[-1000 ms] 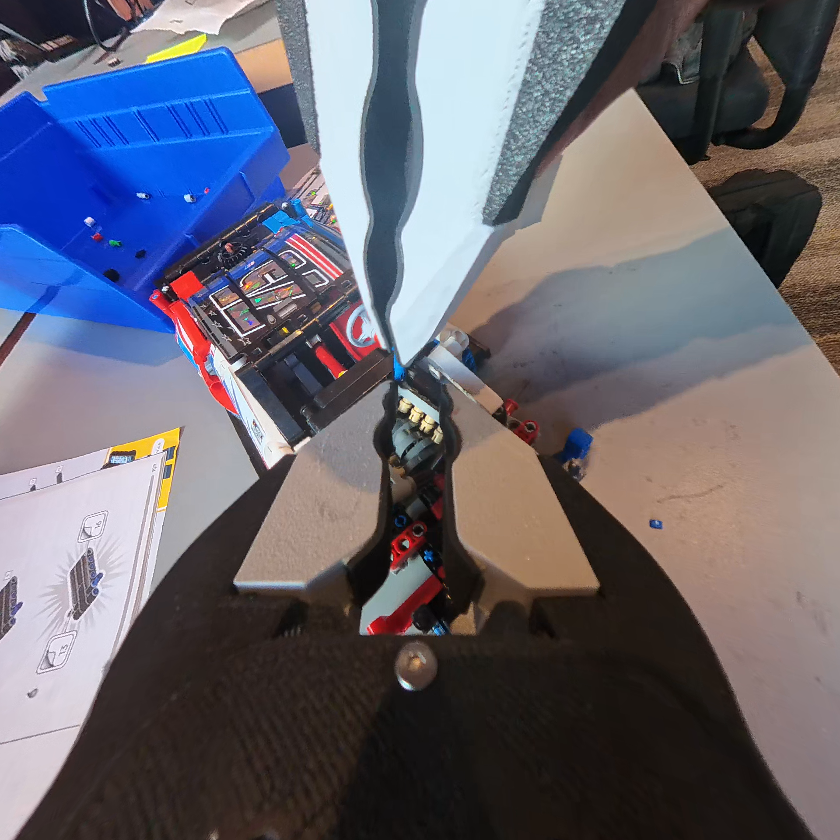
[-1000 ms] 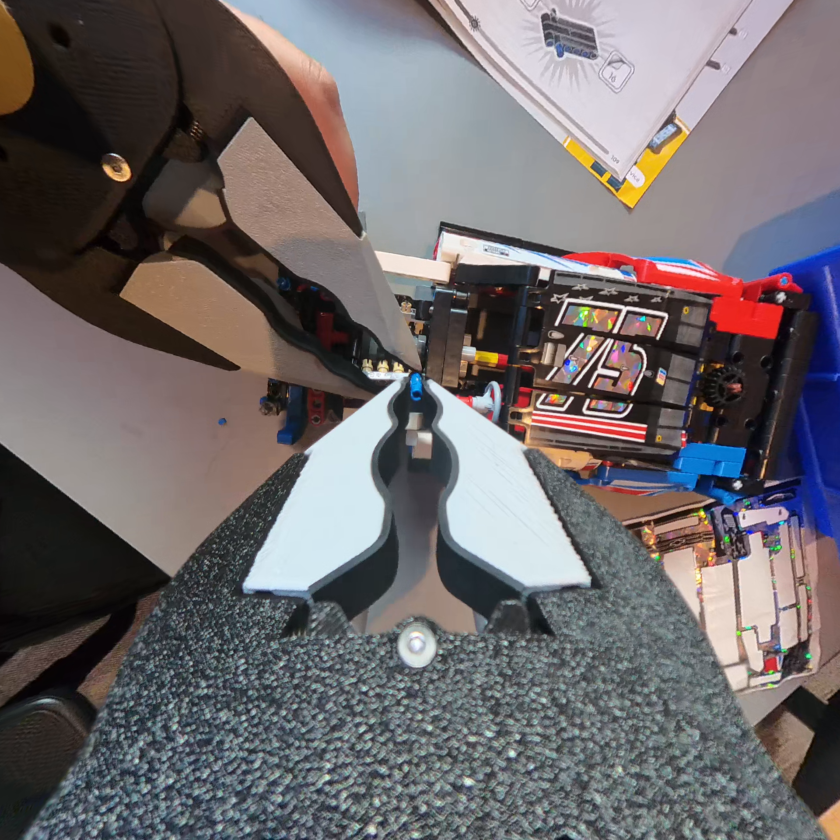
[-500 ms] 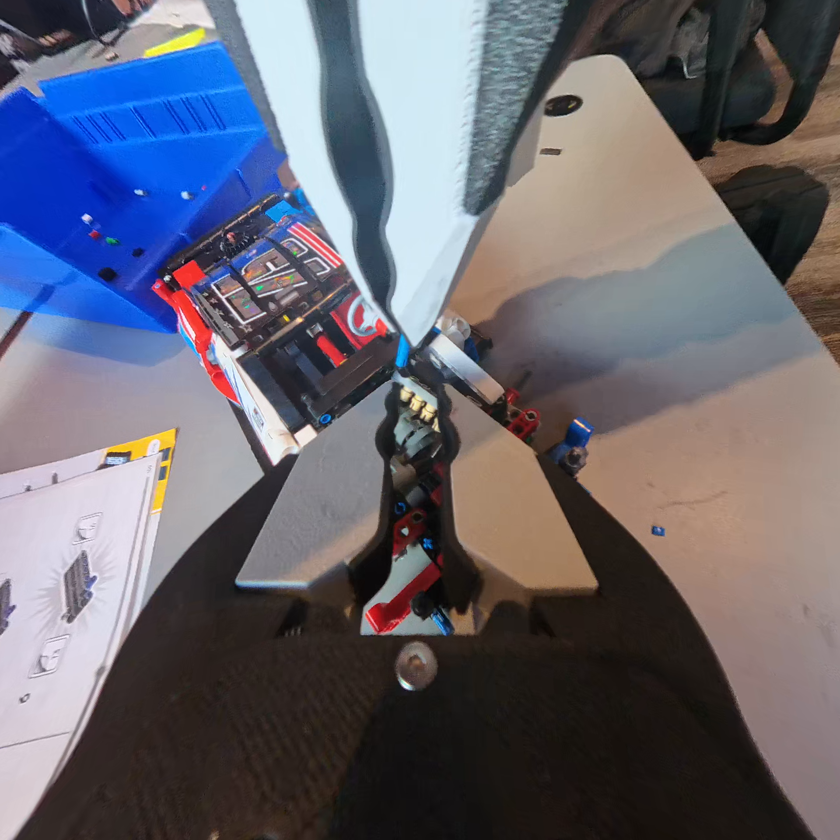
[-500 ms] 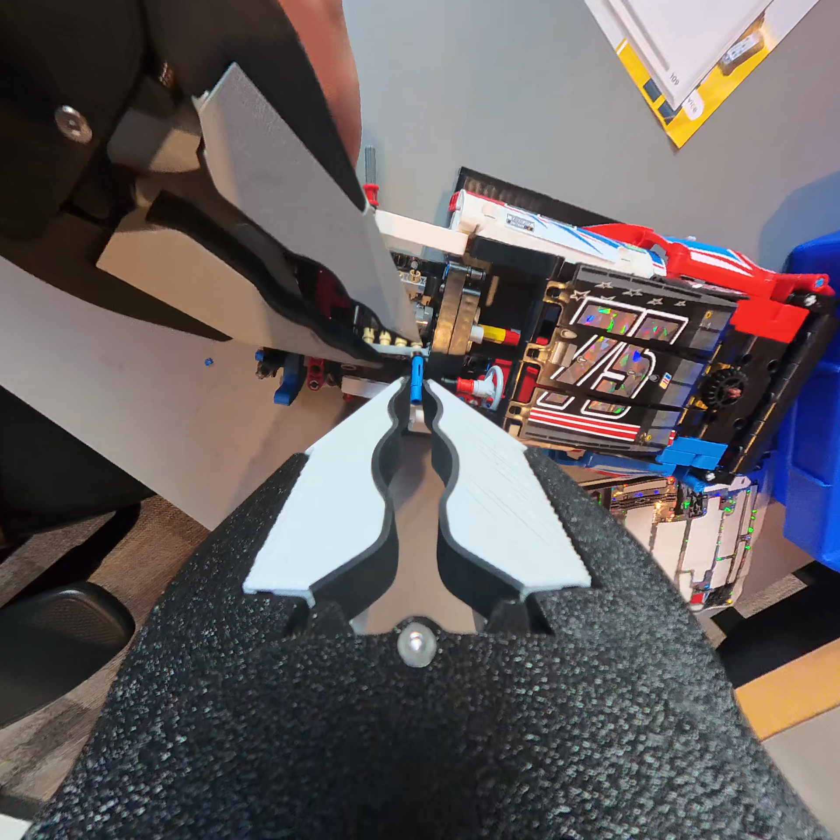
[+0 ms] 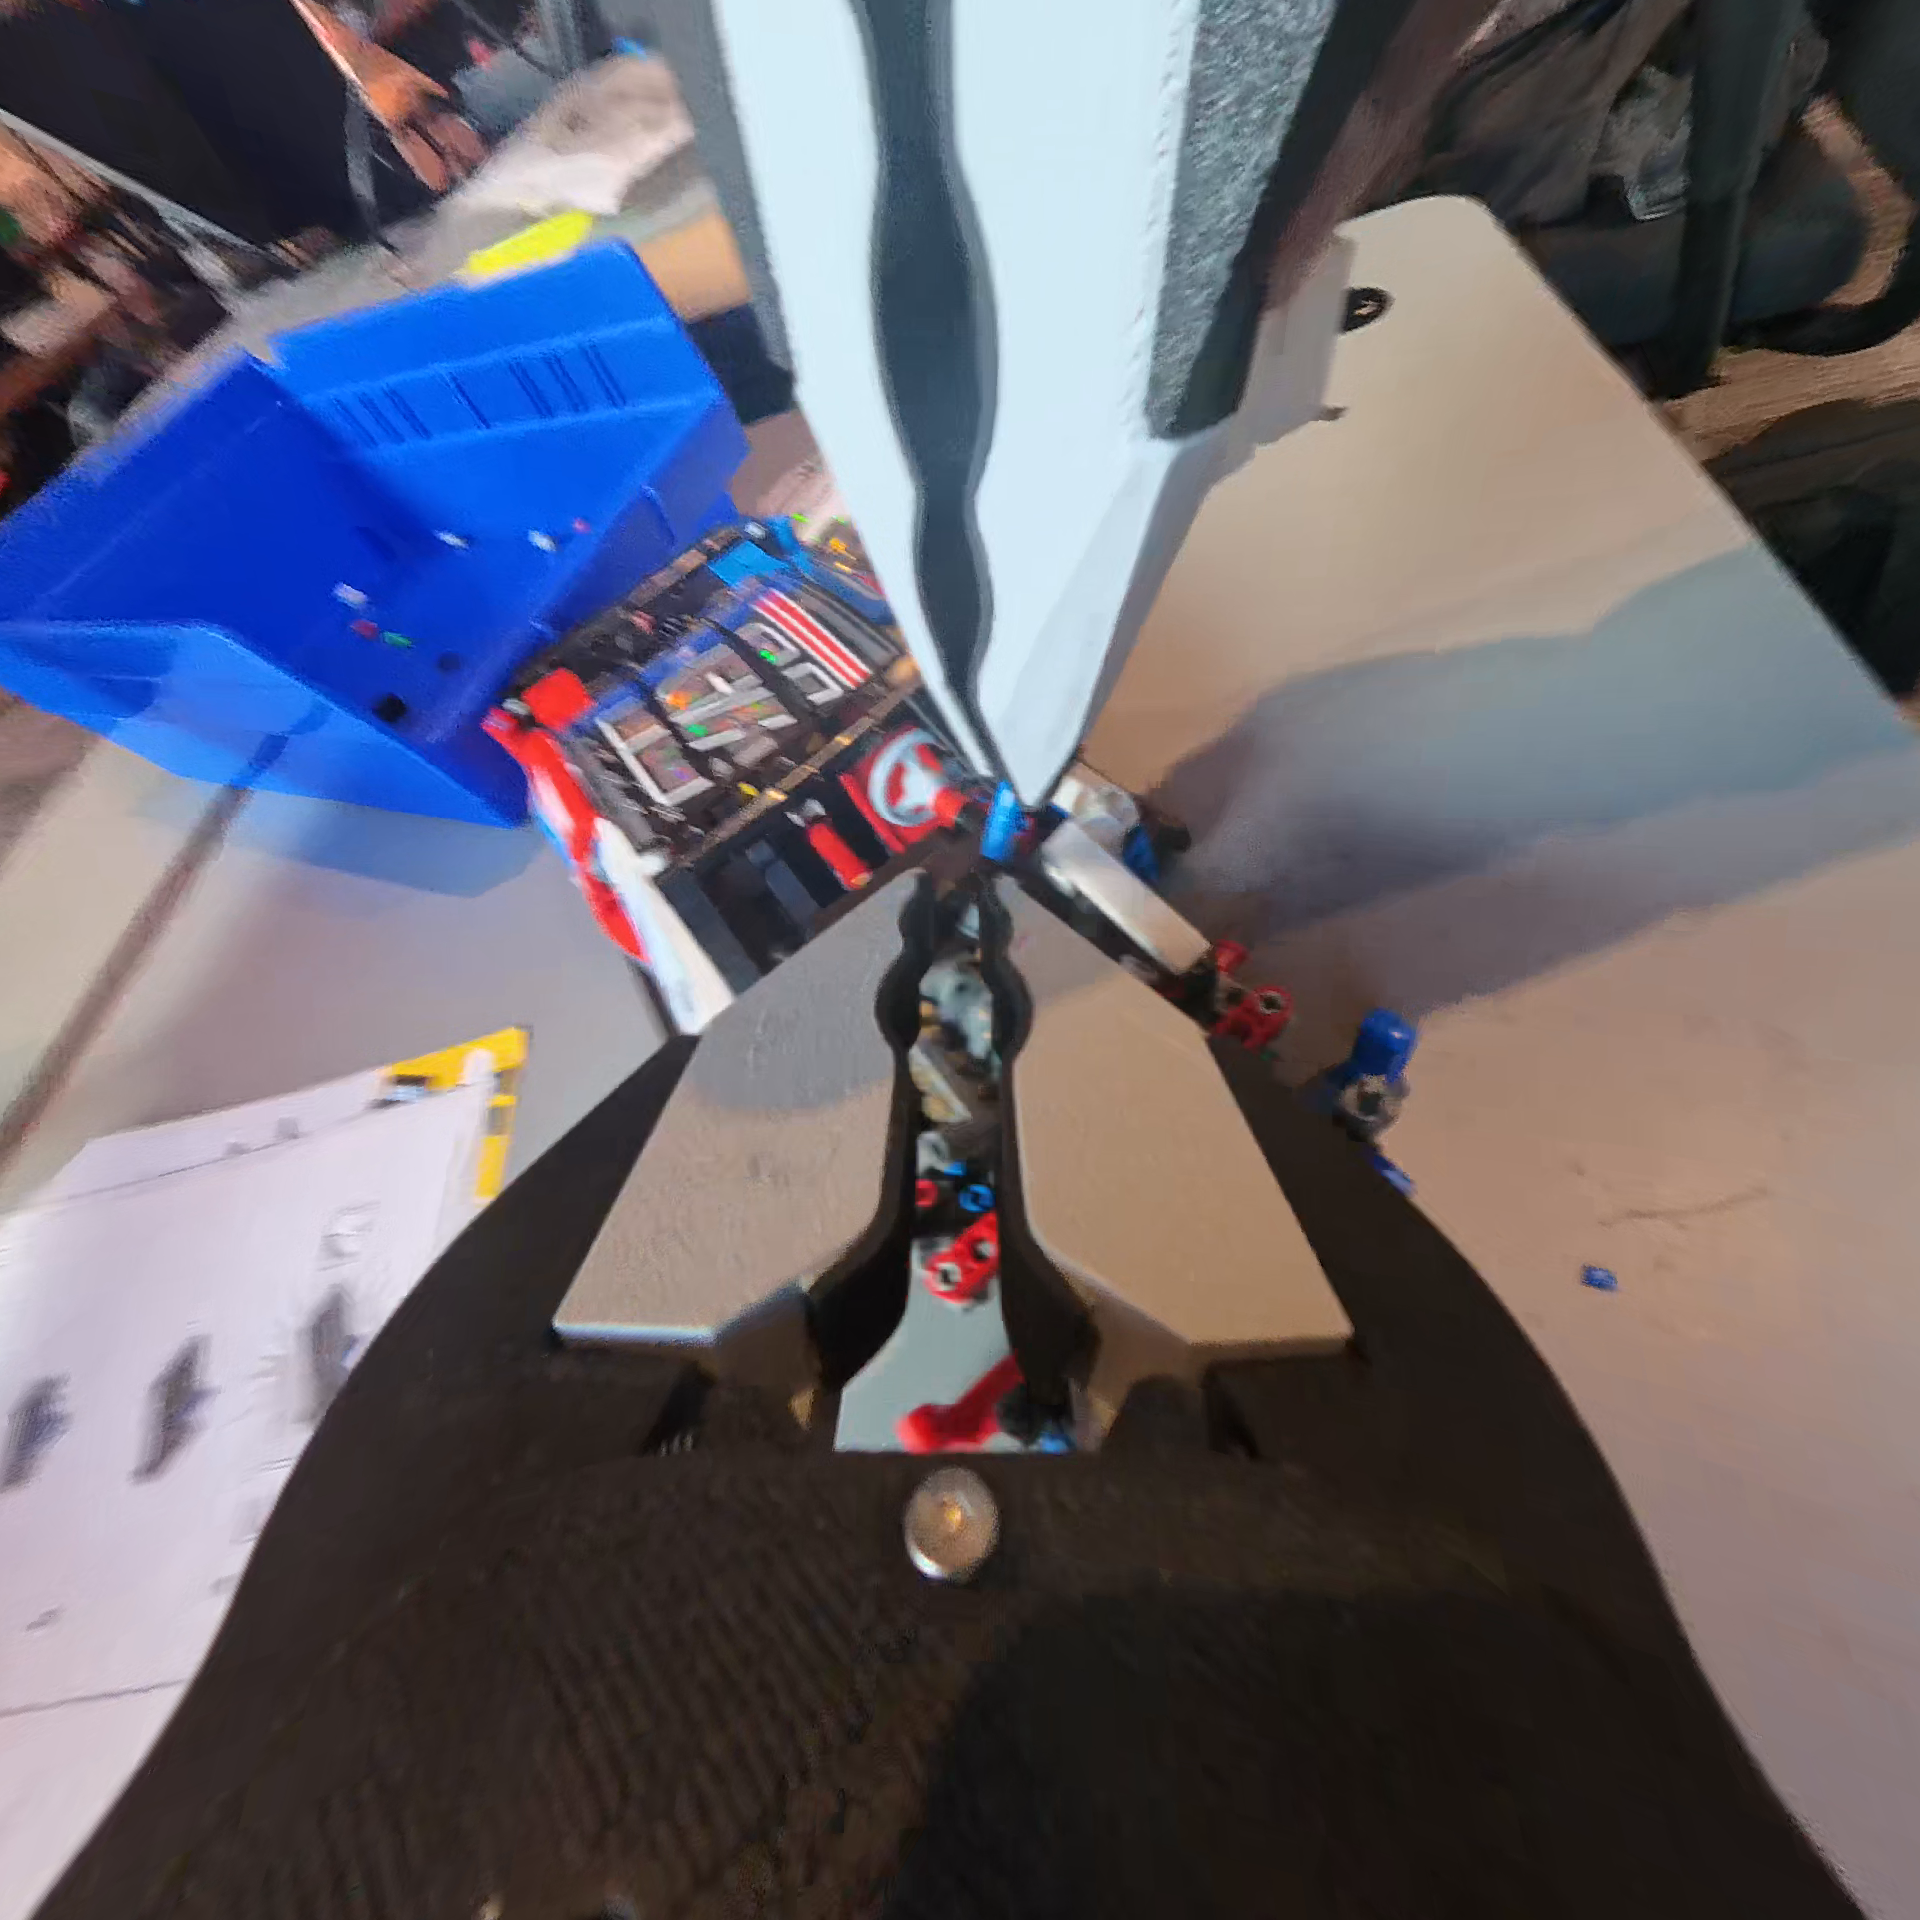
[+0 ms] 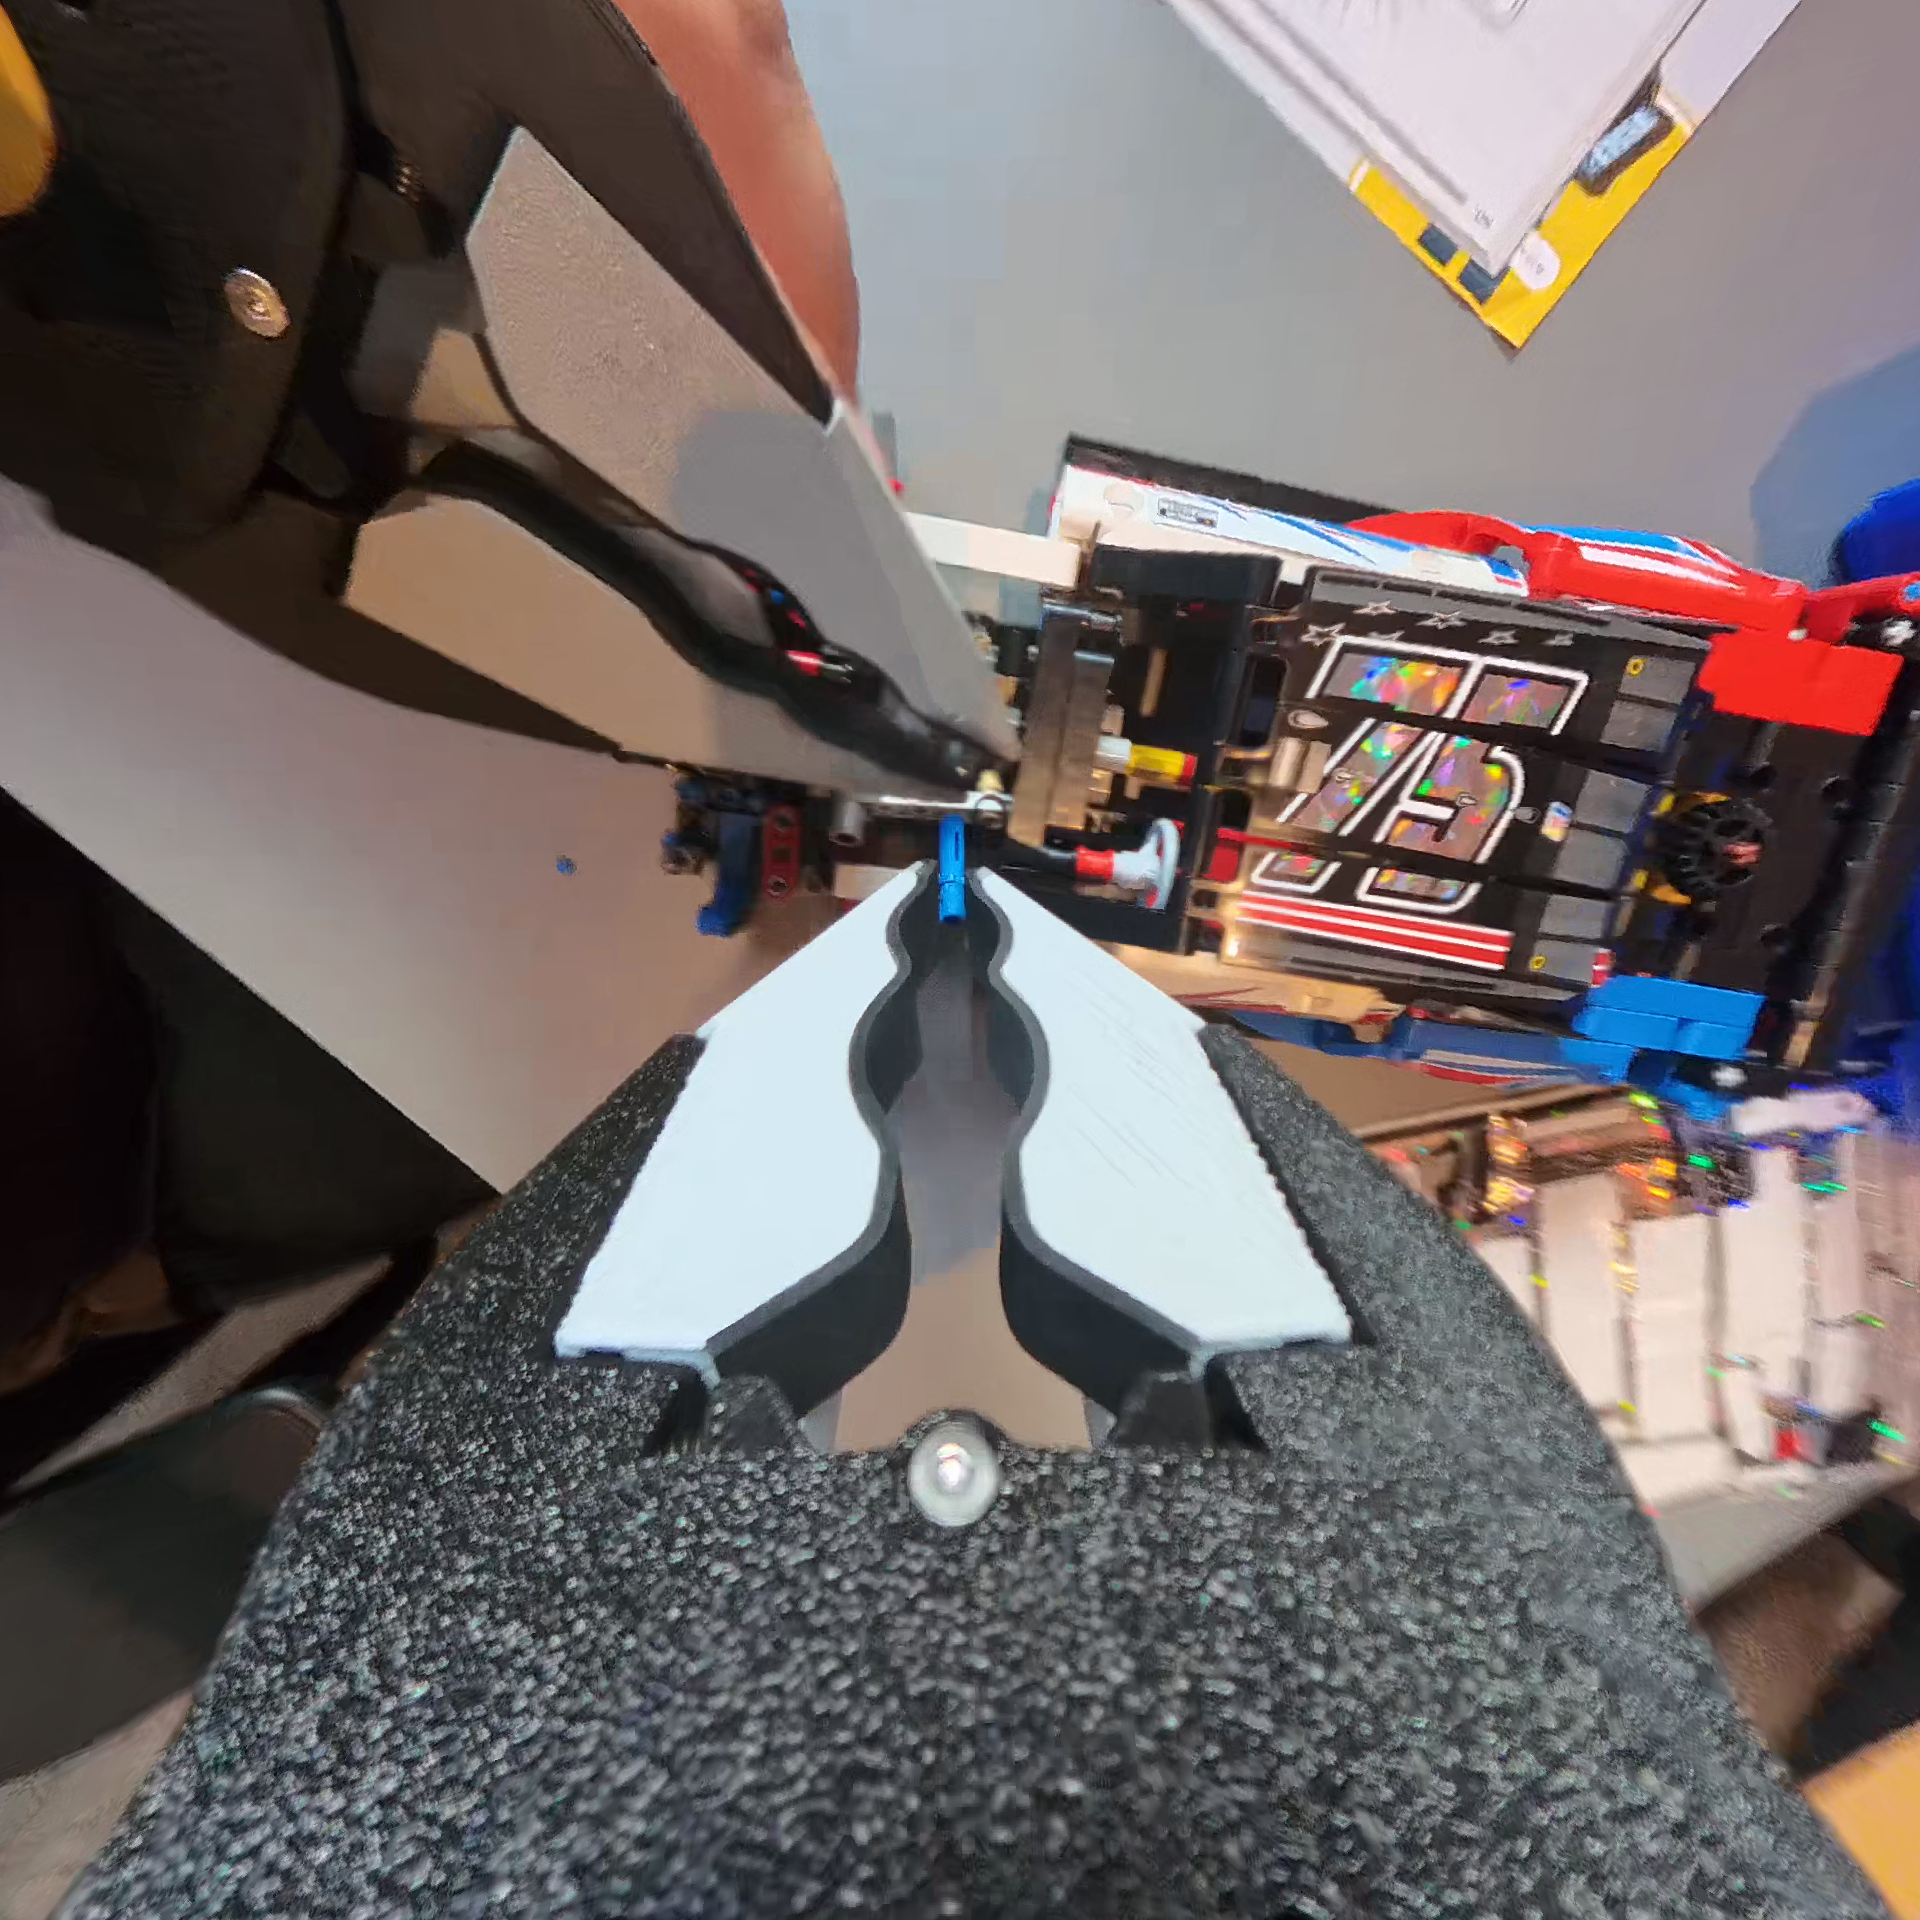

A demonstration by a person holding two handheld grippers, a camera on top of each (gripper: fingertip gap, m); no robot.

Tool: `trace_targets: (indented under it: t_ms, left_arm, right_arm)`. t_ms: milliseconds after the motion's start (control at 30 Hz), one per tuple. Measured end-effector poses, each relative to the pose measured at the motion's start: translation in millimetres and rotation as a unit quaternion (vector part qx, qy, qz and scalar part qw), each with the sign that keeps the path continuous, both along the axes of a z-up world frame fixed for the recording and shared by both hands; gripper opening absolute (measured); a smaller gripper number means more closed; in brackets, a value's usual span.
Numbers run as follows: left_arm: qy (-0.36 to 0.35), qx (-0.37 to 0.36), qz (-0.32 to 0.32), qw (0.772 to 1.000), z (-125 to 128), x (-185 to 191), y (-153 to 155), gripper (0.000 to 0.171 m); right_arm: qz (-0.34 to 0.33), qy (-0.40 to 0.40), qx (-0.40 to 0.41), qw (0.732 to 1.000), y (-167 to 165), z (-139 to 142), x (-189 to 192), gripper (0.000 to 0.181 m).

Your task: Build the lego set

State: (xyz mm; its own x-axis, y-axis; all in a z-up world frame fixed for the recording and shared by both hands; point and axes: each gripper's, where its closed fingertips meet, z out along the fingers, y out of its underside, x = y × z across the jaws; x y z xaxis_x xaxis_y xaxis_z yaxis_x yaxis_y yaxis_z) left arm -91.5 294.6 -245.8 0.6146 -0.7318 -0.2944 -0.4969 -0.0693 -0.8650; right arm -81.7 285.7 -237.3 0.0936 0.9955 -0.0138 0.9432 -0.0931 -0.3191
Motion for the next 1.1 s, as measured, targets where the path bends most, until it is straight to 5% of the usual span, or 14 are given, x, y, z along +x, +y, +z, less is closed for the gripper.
trace_targets:
  t_ms: [33,300,567,867,1100]
  left_arm:
    - [0.014,0.033,0.006,0.999,7,-3,2,0.005]
    - [0.048,0.117,-0.03,0.992,16,14,-12,0.01]
    - [0.056,0.185,0.007,0.981,30,8,-8,0.012]
    - [0.053,0.185,-0.006,0.981,31,12,-12,0.002]
    - [-0.037,0.126,0.013,0.991,41,8,-11,0.002]
  right_arm:
    - [-0.01,0.029,-0.017,0.999,-3,3,-1,0.005]
    - [-0.084,0.205,-0.119,0.968,-8,24,1,0.005]
    - [-0.103,0.246,-0.159,0.95,-10,23,2,0.004]
    - [-0.107,0.288,-0.169,0.936,-12,30,-4,0.005]
    - [-0.126,0.415,-0.14,0.89,-10,42,-11,0.005]
